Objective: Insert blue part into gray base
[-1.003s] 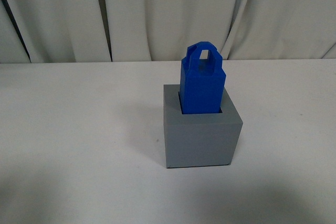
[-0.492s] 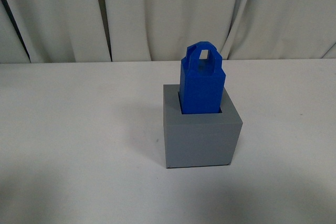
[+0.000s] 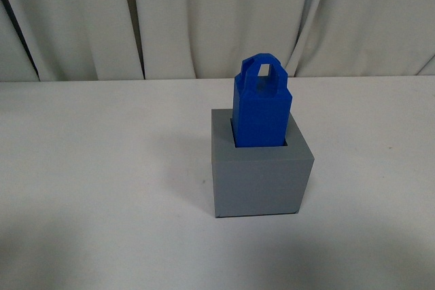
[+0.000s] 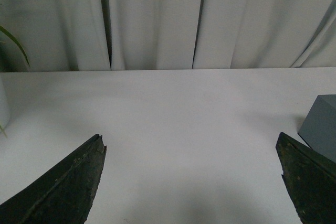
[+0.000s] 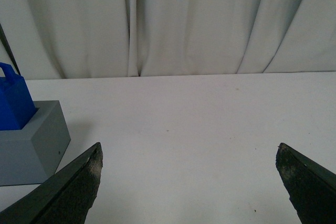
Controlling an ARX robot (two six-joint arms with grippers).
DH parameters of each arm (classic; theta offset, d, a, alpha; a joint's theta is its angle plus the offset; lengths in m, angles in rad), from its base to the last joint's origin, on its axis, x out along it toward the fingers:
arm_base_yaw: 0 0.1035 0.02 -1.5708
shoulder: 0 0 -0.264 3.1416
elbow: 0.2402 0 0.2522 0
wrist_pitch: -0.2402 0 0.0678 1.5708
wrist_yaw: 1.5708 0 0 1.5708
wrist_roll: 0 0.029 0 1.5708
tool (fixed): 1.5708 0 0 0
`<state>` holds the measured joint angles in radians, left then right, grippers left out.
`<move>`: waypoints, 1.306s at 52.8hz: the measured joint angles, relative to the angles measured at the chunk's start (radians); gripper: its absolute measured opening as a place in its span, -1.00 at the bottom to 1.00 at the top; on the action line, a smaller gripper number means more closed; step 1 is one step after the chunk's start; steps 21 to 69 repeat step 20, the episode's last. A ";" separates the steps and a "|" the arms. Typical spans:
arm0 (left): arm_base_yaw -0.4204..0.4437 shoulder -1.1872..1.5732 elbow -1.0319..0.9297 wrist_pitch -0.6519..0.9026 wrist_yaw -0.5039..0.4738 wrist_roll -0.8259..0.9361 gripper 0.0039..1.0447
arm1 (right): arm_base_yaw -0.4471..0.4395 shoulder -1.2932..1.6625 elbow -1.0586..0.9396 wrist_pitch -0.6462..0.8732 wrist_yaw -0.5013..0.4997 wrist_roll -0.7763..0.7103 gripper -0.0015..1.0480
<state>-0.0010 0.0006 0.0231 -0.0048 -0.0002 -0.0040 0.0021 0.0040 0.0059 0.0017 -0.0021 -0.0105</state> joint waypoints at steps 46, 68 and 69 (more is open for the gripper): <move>0.000 0.000 0.000 0.000 0.000 0.000 0.89 | 0.000 0.000 0.000 0.000 0.000 0.000 0.86; 0.000 0.000 0.000 0.000 0.000 0.000 0.89 | 0.000 0.000 0.000 0.000 0.000 0.000 0.86; 0.000 0.000 0.000 0.000 0.000 0.000 0.89 | 0.000 0.000 0.000 0.000 0.000 0.000 0.86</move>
